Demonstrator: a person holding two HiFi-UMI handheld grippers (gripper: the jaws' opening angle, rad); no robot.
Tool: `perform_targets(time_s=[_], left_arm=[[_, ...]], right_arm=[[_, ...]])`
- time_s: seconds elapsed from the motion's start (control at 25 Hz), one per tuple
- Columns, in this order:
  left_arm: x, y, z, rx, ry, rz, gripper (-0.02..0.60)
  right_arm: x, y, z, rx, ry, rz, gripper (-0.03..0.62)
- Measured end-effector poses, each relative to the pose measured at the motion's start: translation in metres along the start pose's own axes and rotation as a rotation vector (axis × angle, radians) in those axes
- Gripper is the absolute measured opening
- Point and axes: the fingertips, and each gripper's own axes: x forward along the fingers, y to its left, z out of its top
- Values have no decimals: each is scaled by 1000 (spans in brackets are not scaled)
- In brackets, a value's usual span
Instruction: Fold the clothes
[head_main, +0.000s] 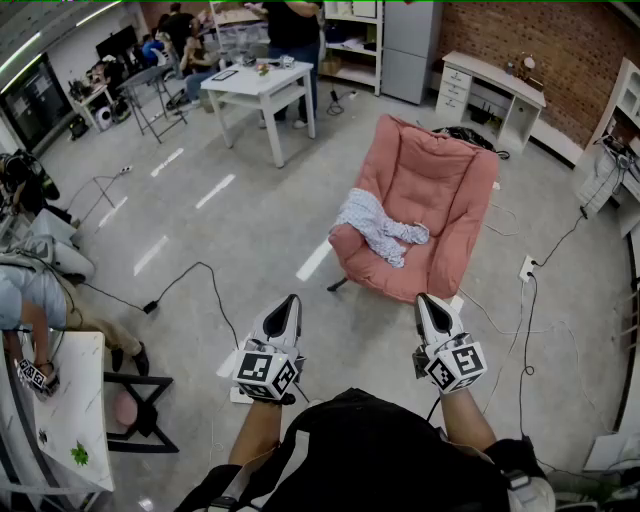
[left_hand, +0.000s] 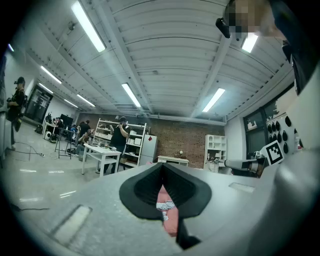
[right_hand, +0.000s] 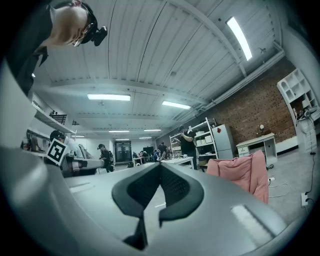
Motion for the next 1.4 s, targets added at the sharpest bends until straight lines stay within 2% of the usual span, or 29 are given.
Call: perform_targets(time_s=[0.48,0.64,0.68,0.72,0.76,0.8,0.84,0.88,1.0,1.12,1.4], left_arm=[[11,9,8,-5,4,-27,-2],[8,13,10,-27,20,-63,0],[8,14,8,-32,32,-81,15],[7,15,5,-35,41,-96,132],[7,17,5,-36,40,-98,216],[6,21,8,-32,30,-90,288],[4,26,12,-23,16,-74,364],[2,32,17,-13,2,-59,394],[-6,56,25,-16,-14,-40,428],[-10,79,26,-36,0,-38,428],[-4,121,12,-25,34,-64,428]], right_arm=[[20,10,4,15,6,-3,3],[26,25,7,53,-25,32,4],[26,30,8,63,-33,44,5],[27,36,9,62,-39,55,9],[29,43,9,52,-42,68,38],[32,50,8,37,-43,81,128],[35,56,7,23,-44,88,255],[39,61,7,9,-45,86,330],[51,72,5,-17,-49,51,376],[63,79,7,-14,-53,23,376],[85,90,-1,-21,-51,-29,374]])
